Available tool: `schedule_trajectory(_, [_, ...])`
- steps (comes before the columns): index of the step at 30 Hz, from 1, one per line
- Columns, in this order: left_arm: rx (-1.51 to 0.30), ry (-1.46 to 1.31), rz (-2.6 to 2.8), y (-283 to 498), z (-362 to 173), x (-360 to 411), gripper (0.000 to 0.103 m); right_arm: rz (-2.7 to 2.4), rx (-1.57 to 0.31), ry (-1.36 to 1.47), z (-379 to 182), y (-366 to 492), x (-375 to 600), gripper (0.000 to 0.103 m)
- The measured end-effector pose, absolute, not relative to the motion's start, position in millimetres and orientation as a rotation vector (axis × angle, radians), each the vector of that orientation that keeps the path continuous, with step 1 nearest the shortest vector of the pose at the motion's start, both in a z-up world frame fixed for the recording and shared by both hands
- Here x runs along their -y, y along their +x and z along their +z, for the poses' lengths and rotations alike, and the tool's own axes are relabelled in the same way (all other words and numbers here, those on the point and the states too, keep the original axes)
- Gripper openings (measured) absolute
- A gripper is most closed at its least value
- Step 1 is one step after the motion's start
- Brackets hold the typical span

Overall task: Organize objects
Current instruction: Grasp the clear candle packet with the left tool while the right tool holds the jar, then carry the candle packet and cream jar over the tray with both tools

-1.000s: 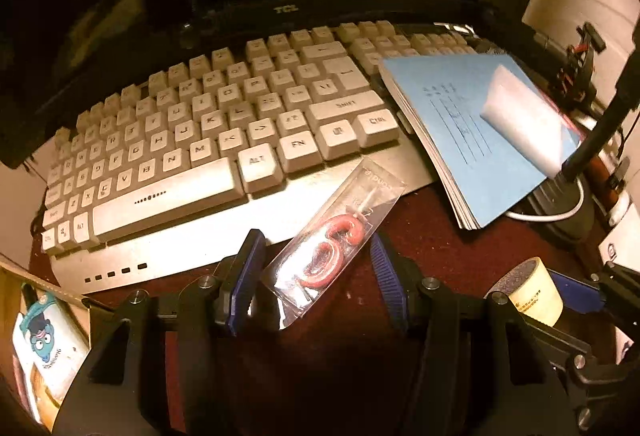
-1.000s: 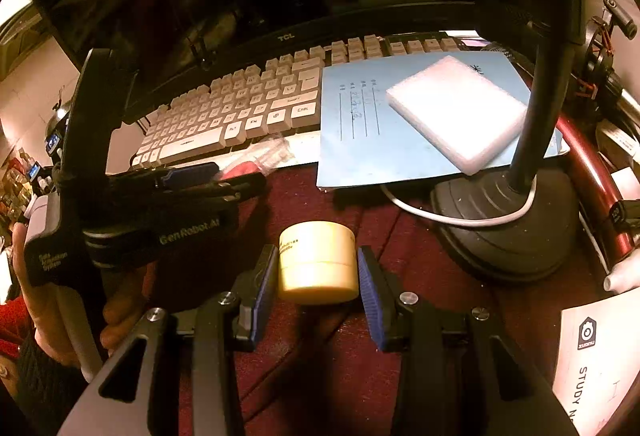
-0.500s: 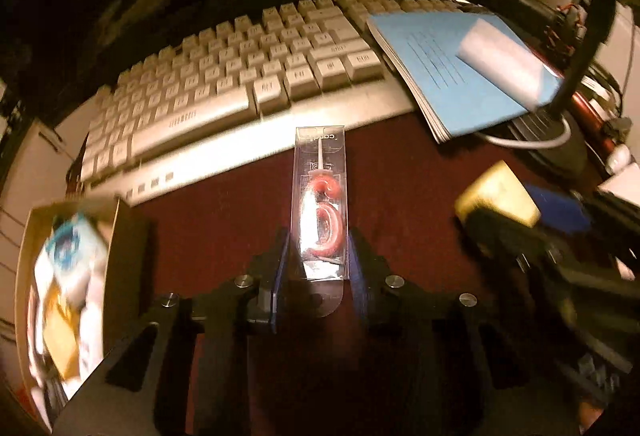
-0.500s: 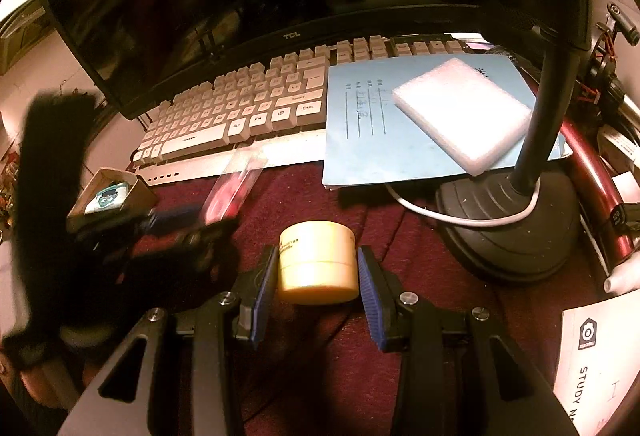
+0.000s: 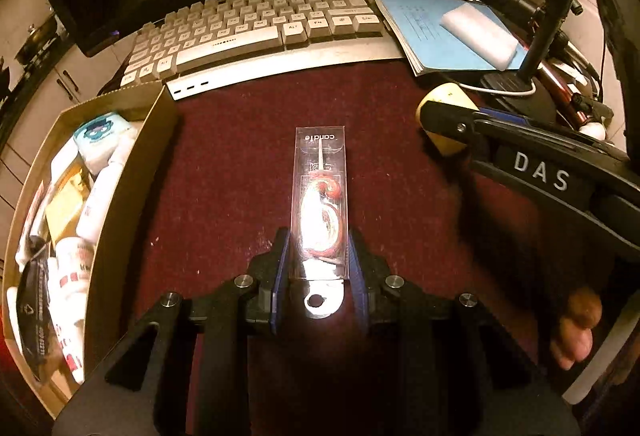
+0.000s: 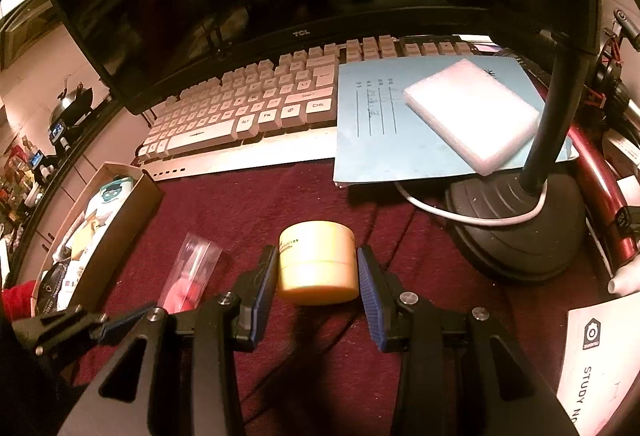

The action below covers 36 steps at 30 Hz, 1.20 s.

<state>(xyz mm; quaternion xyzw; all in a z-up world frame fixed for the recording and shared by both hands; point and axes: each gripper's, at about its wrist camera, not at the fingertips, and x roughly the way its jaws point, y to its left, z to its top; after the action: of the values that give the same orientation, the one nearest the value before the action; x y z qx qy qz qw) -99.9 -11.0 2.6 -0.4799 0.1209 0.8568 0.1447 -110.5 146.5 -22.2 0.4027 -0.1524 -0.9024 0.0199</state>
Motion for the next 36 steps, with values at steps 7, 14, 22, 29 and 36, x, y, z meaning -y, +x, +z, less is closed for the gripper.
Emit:
schedule_trajectory(7, [-0.289,-1.391,2.462,-102,2,17,0.028,-2.804,0.441,1.245,-22,-110,-143,0.040])
schedule_trajectory(14, [-0.227,-1.402,2.461,-113,1,19,0.031,-2.774,0.455,1.268,-27,-112,-142,0.040])
schedule_trajectory(22, [-0.252,-1.346,2.476,-113,-2,9,0.055,-2.778,0.430,1.252,-26,-111,-138,0.040])
schedule_trajectory(29, [-0.240,-1.344,2.496,-116,-2,11,0.051,-2.774,0.412,1.236,-25,-110,-134,0.040])
schedule_trajectory(36, [-0.158,-1.350,2.528,-113,0,21,0.027,-2.778,0.377,1.218,-23,-108,-129,0.040])
